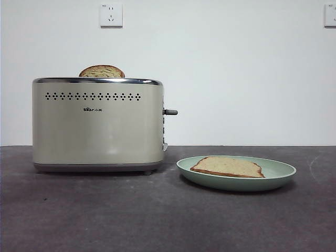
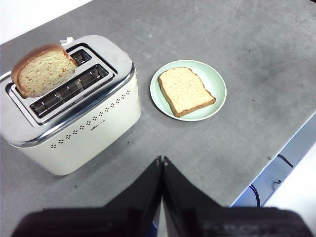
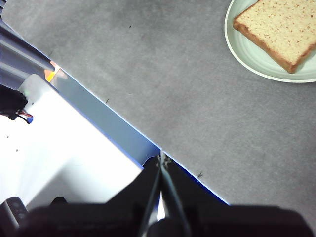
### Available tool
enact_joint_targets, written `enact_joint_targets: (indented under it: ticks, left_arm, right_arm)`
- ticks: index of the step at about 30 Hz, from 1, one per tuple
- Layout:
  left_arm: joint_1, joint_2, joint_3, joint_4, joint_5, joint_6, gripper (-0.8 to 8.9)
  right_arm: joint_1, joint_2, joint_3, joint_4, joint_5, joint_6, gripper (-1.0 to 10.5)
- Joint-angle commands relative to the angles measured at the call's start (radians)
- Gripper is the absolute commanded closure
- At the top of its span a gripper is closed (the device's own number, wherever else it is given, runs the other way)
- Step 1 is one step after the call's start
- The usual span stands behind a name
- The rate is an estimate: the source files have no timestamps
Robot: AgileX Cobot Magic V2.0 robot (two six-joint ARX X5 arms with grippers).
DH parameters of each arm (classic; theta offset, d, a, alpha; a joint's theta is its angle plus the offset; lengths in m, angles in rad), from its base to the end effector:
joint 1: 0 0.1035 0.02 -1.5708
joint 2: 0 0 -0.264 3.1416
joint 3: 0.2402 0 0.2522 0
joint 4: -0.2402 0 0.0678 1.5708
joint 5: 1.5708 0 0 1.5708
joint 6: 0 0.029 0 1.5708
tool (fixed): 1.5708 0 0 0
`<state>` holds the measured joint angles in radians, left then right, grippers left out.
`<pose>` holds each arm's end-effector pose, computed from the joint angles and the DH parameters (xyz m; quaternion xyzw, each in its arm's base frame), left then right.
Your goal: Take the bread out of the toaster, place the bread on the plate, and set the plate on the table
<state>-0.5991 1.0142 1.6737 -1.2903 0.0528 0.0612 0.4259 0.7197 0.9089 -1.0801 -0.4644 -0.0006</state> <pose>0.0945 -0.0664 0.4681 0.1112 0.2892 -0.3134 0.8976 0.0945 0.0572 0.3096 0.0081 0.4307 0.3887 0.8145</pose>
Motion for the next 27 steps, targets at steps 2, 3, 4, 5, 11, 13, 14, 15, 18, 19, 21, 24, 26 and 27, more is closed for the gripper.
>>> enact_joint_targets:
  ticks: [2, 3, 4, 5, 11, 13, 14, 15, 18, 19, 21, 24, 26, 27]
  left_arm:
    - [0.021, -0.004, 0.001, 0.153, -0.027, 0.122, 8.18]
    - [0.039, -0.010, 0.001, 0.213, -0.024, 0.180, 8.18]
    - [0.057, -0.016, 0.000, 0.264, -0.020, 0.222, 8.17]
    - [0.082, -0.025, -0.003, 0.324, -0.015, 0.260, 8.17]
    - [0.280, -0.141, -0.145, 0.651, 0.155, 0.362, 8.17]
    - [0.341, -0.201, -0.243, 0.758, 0.172, 0.361, 8.17]
    - [0.370, -0.236, -0.303, 0.811, 0.169, 0.362, 8.17]
    - [0.396, -0.271, -0.368, 0.865, 0.159, 0.362, 8.17]
    - [0.464, -0.372, -0.568, 1.004, 0.155, 0.363, 8.17]
    - [0.481, -0.401, -0.628, 1.041, 0.155, 0.362, 8.17]
    - [0.509, -0.460, -0.758, 1.105, 0.156, 0.359, 8.17]
    - [0.530, -0.548, -0.942, 1.160, 0.158, 0.351, 8.17]
    - [0.537, -0.607, -1.056, 1.174, 0.158, 0.343, 8.17]
    - [0.541, -0.630, -1.101, 1.180, 0.157, 0.330, 8.17]
  right_arm:
    - [0.001, -0.002, -0.002, 0.003, -0.001, -0.008, 9.5]
    - [0.001, -0.002, -0.002, 0.003, -0.001, -0.008, 9.5]
    - [0.001, -0.002, -0.002, 0.003, -0.001, -0.008, 9.5]
    - [0.001, -0.002, -0.002, 0.003, -0.001, -0.008, 9.5]
    - [0.001, -0.002, -0.002, 0.003, -0.001, -0.008, 9.5]
    - [0.001, -0.002, -0.002, 0.003, -0.001, -0.008, 9.5]
    - [0.001, -0.002, -0.002, 0.003, -0.001, -0.008, 9.5]
    - [0.001, -0.002, -0.002, 0.003, -0.001, -0.008, 9.5]
    - [0.001, -0.002, -0.002, 0.003, -0.001, -0.008, 9.5]
    - [0.001, -0.002, -0.002, 0.003, -0.001, -0.008, 9.5]
    - [0.001, -0.002, -0.002, 0.003, -0.001, -0.008, 9.5]
    - [0.001, -0.002, -0.002, 0.003, -0.001, -0.008, 9.5]
    - [0.001, -0.002, -0.002, 0.003, -0.001, -0.008, 9.5]
    - [0.001, -0.002, -0.002, 0.003, -0.001, -0.008, 9.5]
